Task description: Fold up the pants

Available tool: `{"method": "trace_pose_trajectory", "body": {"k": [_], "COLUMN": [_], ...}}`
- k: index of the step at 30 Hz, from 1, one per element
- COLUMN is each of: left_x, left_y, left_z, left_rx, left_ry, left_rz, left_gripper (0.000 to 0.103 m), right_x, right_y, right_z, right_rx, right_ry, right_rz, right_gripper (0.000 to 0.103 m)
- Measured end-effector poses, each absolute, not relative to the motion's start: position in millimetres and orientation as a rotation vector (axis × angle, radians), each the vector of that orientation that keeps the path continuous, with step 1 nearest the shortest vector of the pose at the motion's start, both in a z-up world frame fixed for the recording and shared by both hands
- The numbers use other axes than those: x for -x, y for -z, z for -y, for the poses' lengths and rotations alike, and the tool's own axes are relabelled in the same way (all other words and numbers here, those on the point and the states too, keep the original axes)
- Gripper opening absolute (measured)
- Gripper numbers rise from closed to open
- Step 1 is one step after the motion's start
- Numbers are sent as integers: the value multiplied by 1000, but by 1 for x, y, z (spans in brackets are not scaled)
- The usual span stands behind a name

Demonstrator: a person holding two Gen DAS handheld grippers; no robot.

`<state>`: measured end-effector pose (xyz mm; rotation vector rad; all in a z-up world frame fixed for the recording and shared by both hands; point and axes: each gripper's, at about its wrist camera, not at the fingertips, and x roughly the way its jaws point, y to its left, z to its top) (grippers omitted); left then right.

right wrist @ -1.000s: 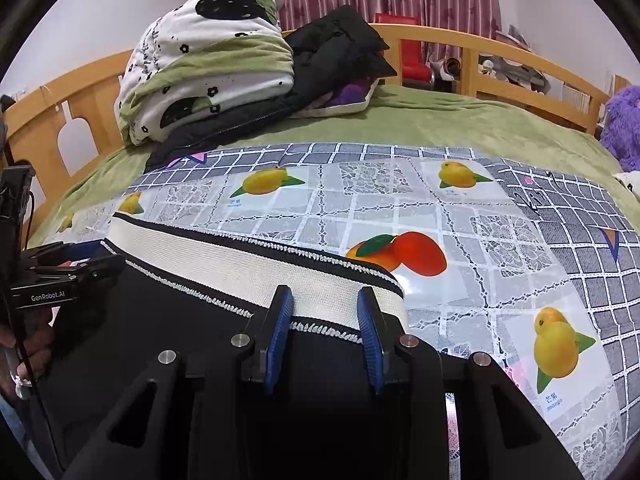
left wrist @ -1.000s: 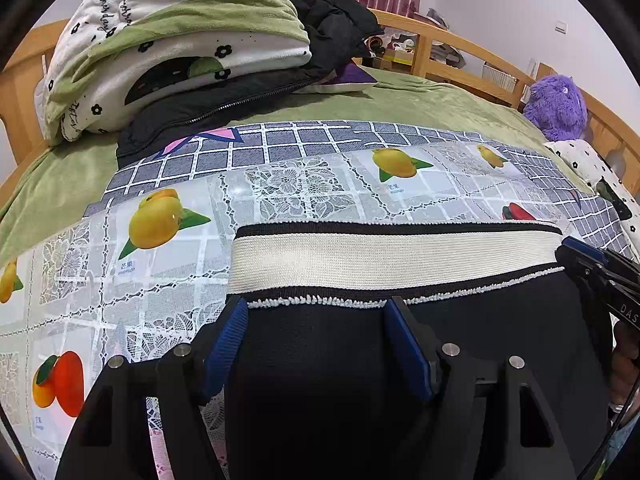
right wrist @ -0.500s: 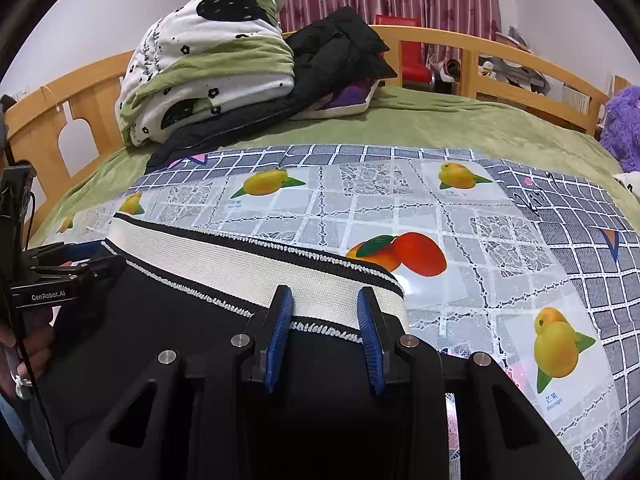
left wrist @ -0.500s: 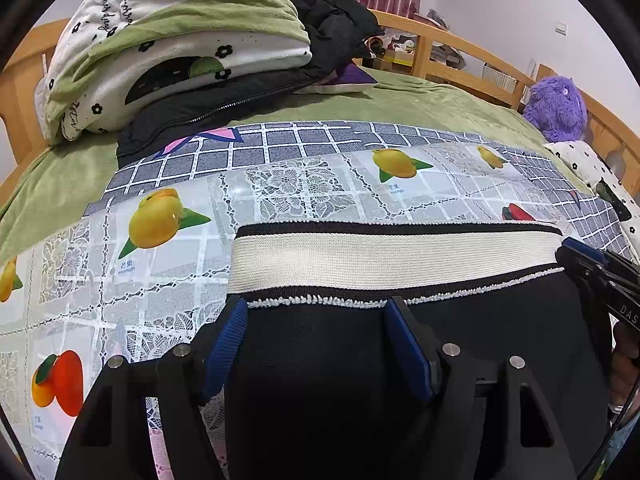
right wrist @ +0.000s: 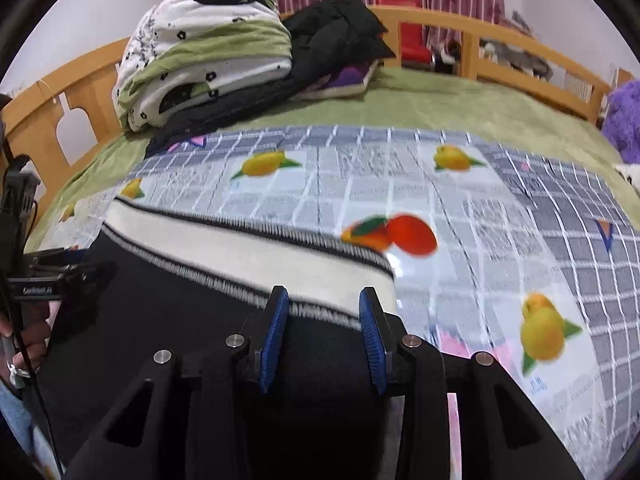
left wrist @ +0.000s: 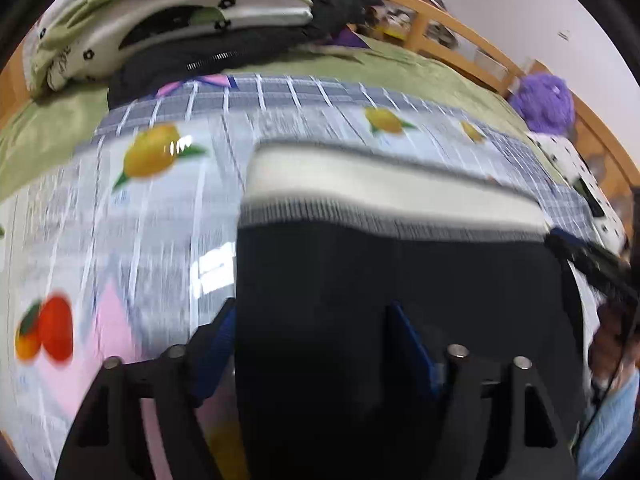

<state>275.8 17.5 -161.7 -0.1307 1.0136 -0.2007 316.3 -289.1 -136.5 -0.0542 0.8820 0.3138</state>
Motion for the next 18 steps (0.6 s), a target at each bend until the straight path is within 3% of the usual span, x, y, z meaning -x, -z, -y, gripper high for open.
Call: {"method": "trace_pose_trajectory", "body": {"k": [9, 18], "left_x": [-154, -83], "left_y": [151, 150], "left_z": [-35, -35], "left_rx": [134, 6], "left_ry": [261, 308], "left_rz": [-998, -982], "left_gripper": [62, 31], "right_x": [-236, -161], "right_y": [140, 162], "right_z": [339, 369], "right_rx": [-105, -237], "right_ry": [-382, -411], "right_rz": [-1037, -1102], "right_gripper": [39, 39]}}
